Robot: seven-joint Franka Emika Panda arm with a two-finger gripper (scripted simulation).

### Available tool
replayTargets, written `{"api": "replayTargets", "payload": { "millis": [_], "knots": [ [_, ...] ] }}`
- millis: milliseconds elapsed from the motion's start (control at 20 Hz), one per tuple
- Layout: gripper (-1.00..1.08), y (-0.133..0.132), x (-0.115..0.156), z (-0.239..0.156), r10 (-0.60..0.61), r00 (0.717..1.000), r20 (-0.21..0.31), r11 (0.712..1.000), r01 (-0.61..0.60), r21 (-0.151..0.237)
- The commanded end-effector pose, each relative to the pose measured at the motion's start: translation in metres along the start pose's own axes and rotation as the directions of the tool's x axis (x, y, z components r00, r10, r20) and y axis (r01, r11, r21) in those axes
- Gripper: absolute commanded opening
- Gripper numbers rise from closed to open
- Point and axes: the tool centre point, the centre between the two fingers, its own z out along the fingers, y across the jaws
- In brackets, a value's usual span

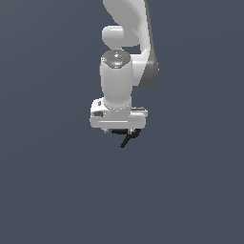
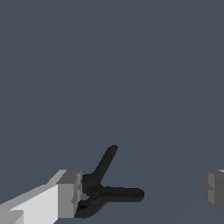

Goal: Pick up the object and move it to a goal position.

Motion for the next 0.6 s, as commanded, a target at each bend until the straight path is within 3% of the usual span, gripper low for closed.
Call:
{"api": "replayTargets", "payload": {
  "millis": [0,550],
  "knots": [
    [1.00,0.000,0.000,0.000,0.000,1.000,0.000,1.000,0.000,0.000],
    [1.00,0.023,0.003,0.001,0.011,1.000,-0.009,1.000,-0.011,-0.018]
  ]
}}
